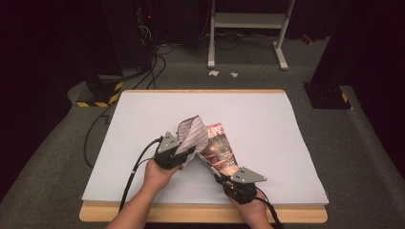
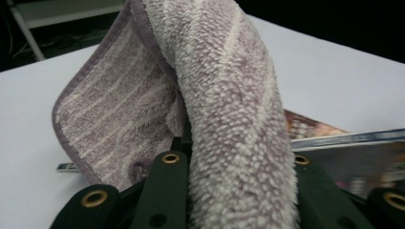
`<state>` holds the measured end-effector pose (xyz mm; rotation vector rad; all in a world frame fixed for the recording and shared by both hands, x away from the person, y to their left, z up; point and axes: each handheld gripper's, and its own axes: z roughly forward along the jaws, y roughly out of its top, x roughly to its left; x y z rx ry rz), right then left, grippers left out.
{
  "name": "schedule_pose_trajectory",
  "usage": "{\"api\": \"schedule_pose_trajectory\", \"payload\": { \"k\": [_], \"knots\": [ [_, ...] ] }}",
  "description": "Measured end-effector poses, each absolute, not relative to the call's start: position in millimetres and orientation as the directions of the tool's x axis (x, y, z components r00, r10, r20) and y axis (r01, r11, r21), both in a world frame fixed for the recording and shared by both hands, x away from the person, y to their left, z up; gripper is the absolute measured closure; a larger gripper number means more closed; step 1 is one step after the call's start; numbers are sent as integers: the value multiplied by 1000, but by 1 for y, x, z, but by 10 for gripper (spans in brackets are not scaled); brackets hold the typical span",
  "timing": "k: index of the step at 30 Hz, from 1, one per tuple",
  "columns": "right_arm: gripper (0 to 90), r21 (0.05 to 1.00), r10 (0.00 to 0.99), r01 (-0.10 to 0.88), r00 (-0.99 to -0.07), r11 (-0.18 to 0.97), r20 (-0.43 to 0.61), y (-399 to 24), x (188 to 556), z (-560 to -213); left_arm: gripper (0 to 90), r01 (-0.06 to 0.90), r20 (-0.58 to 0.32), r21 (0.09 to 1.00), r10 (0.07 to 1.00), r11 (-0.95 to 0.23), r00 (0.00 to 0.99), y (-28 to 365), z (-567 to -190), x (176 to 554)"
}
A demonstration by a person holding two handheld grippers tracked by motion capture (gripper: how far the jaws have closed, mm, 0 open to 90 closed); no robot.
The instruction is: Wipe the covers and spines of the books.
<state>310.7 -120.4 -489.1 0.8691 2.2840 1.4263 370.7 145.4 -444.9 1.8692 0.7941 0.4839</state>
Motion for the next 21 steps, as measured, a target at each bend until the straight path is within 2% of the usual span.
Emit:
{"api": "schedule_pose_trajectory", "payload": {
  "k": [14, 21],
  "knots": [
    [836, 887, 638, 332, -768, 319, 58, -119, 312, -491, 724, 252, -36, 935, 641, -250, 767, 120, -428, 328],
    [836, 888, 639, 332, -767, 318, 58, -119, 311, -491, 721, 239, -27, 937, 631, -254, 776, 115, -424, 320]
  ]
}}
